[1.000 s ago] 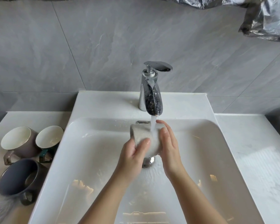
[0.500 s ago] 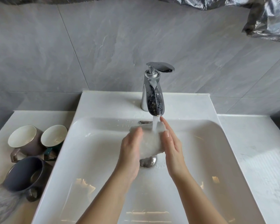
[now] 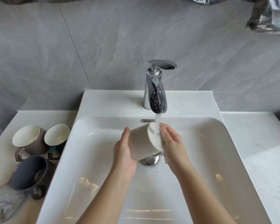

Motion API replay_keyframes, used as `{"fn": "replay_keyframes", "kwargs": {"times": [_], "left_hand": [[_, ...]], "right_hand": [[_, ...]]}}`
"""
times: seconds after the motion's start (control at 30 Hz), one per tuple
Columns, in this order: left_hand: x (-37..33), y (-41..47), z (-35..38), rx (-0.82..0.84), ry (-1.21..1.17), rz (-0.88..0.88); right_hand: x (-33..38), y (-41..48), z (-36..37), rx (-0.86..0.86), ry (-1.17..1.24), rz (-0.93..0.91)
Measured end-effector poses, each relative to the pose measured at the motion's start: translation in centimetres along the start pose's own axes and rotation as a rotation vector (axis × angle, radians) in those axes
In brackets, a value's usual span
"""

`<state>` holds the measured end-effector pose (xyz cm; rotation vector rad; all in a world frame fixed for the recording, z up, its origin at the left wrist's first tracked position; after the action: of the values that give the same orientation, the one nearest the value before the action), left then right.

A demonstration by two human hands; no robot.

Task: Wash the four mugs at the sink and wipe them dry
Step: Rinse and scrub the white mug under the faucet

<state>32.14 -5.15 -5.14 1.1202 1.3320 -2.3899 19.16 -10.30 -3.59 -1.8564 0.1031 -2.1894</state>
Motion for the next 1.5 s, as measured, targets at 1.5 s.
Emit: {"fn": "replay_keyframes", "kwargs": {"times": [1.5], "left_hand": [[-1.0, -3.2, 2.7, 0.816, 1.15, 0.962]], "right_hand": [[-1.3, 0.2, -1.1, 0.059, 0.266, 0.181]]}}
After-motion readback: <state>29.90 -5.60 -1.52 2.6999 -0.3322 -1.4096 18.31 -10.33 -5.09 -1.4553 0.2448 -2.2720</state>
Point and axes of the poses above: each hand's wrist, its own y-axis towards the middle knuckle, its own z-axis out of the palm, x = y × z, the point moved 5 cm from there along y, towards the middle knuckle, and after that the axes turned 7 degrees about -x, right-handed, at the moved point
